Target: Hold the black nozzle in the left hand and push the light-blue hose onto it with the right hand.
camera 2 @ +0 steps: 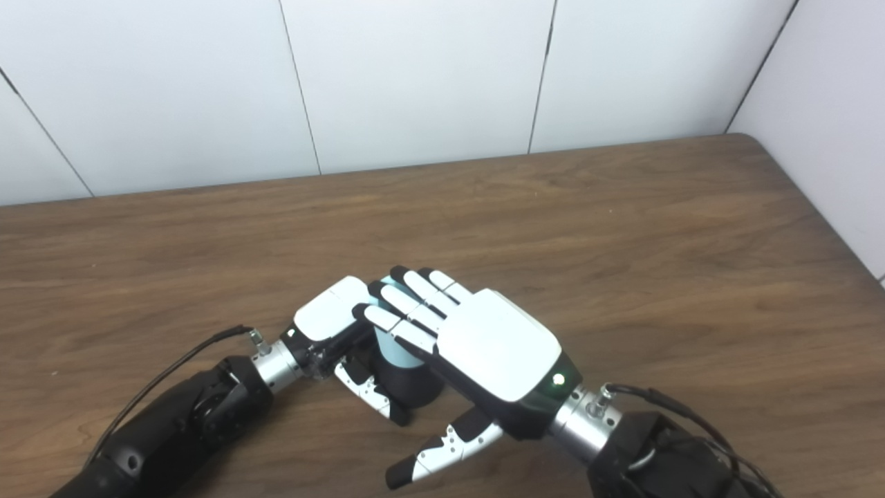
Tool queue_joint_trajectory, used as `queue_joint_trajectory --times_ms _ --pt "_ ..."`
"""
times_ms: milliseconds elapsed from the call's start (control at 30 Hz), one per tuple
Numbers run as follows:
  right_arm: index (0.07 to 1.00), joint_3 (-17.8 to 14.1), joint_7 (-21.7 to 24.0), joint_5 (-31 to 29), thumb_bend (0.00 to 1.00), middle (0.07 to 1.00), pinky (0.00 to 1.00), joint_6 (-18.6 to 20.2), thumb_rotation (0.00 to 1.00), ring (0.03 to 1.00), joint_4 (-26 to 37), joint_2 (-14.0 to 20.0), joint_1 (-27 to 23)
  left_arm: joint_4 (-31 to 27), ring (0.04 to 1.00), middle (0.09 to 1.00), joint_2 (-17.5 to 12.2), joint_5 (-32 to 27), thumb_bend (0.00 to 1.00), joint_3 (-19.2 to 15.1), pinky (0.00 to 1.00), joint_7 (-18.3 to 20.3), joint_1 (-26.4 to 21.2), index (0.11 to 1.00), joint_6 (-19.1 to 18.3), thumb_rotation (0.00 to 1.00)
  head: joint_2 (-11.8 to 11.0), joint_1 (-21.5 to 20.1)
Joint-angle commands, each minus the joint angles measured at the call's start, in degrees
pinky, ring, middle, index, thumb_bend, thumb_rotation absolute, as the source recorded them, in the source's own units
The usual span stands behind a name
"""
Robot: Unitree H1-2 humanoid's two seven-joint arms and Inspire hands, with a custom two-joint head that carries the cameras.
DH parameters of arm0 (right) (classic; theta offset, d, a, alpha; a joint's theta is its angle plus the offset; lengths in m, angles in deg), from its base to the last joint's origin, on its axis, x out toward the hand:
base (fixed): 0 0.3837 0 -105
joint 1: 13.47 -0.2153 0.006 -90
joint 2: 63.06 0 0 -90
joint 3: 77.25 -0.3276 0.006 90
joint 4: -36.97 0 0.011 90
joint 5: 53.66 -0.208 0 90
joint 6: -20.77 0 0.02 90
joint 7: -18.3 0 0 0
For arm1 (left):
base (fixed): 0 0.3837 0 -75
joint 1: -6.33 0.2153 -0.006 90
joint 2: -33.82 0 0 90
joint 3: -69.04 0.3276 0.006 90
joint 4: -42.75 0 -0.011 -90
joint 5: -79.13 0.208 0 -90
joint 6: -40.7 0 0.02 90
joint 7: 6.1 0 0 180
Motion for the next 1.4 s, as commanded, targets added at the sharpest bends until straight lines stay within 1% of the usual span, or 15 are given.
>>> queue_joint_trajectory --times_ms 0,67,133,267,367,633,700,767,833,1000,1200,1233,1300,1333,1367 --pt "0.968 0.86 3.53 -2.15 0.86 0.995 1.0 -1.05 0.93 0.996 -4.14 0.77 1.52 9.79 0.275 0.473 -2.25 3.31 0.52 6.8 0.23 12.07 7.6 0.485 -0.8 0.0 -0.1 -0.07" --pt "0.992 0.43 4.39 -2.78 0.89 0.999 1.0 -0.01 0.94 0.999 -3.31 0.12 0.06 9.99 0.27 0.474 -2.19 3.44 0.52 7.07 0.23 11.49 7.51 0.485 -0.79 0.0 -0.22 -0.07" --pt "0.999 0.11 4.85 -2.97 0.92 1.0 1.0 0.47 0.93 1.0 -2.99 -0.34 -1.02 10.22 0.292 0.415 -2.08 3.37 0.52 7.25 0.24 11.54 7.38 0.513 -0.79 0.0 -0.39 -0.08" --pt "1.0 -0.44 4.96 -2.88 0.95 1.0 1.0 1.14 0.92 1.0 -2.68 -1.04 -2.07 10.61 0.313 0.403 -1.86 3.23 0.51 7.39 0.27 11.51 7.21 0.522 -0.8 0.0 -0.56 0.0" --pt "1.0 -0.84 4.93 -2.26 0.97 1.0 1.0 1.56 0.92 1.0 -2.61 -1.8 -2.46 10.79 0.286 0.464 -1.79 3.35 0.52 7.57 0.24 10.76 7.17 0.49 -0.8 0.0 -0.8 0.04" --pt "1.0 -1.7 4.09 -2.47 1.0 1.0 1.0 1.27 0.89 1.0 -2.58 -3.31 -1.93 10.5 0.256 0.473 -1.88 3.89 0.52 7.36 0.22 11.23 7.12 0.485 -0.83 0.0 -0.74 0.04" --pt "1.0 -2.03 2.71 -2.83 1.0 1.0 0.99 0.58 0.88 1.0 -2.55 -3.6 -1.57 10.76 0.268 0.473 -1.87 3.6 0.52 7.25 0.22 11.27 7.05 0.485 -0.82 0.0 -0.73 0.02" --pt "1.0 -2.47 0.38 -2.96 1.0 1.0 0.93 -0.52 0.87 1.0 -2.89 -4.04 -1.05 11.08 0.267 0.473 -1.85 4.05 0.52 7.1 0.23 11.07 6.96 0.485 -0.92 0.0 -0.79 -0.01" --pt "0.993 -2.94 -2.72 -2.75 1.0 1.0 0.87 -2.06 0.88 1.0 -3.69 -4.4 -0.2 11.31 0.302 0.417 -1.8 4.58 0.52 6.68 0.26 11.43 6.95 0.514 -1.31 0.0 -0.79 -0.01" --pt "0.945 -3.45 -8.0 -3.25 0.97 0.98 0.84 -4.7 0.87 0.986 -5.39 -4.73 1.3 11.76 0.337 0.408 -1.85 4.59 0.51 6.17 0.29 11.95 6.88 0.523 -2.53 0.0 -0.74 -0.32" --pt "0.912 -3.65 -10.86 -3.66 0.94 0.958 0.84 -6.25 0.88 0.96 -6.22 -4.51 2.5 11.42 0.32 0.401 -2.01 3.24 0.51 5.5 0.28 13.84 6.9 0.522 -3.84 0.0 -0.64 -0.46" --pt "0.907 -3.69 -11.18 -3.66 0.94 0.953 0.83 -6.42 0.88 0.952 -6.27 -4.49 2.6 11.47 0.317 0.437 -2.03 3.21 0.52 5.47 0.27 13.75 6.89 0.505 -3.59 0.0 -0.58 -0.49" --pt "0.905 -3.73 -11.78 -3.73 0.94 0.949 0.82 -6.61 0.88 0.945 -6.27 -4.44 2.83 11.63 0.32 0.446 -2.04 3.31 0.52 5.51 0.28 13.64 6.8 0.499 -3.3 0.0 -0.45 -0.55" --pt "0.904 -3.77 -12.34 -3.82 0.94 0.945 0.81 -6.84 0.88 0.936 -6.37 -4.44 2.95 11.72 0.319 0.419 -2.03 3.29 0.52 5.5 0.29 13.64 6.78 0.512 -3.25 0.0 -0.45 -0.55" --pt "0.9 -3.79 -12.81 -3.96 0.94 0.939 0.8 -7.04 0.87 0.928 -6.45 -4.41 3.03 11.84 0.298 0.445 -1.99 3.2 0.52 5.48 0.26 13.74 6.76 0.5 -3.28 0.0 -0.45 -0.55"
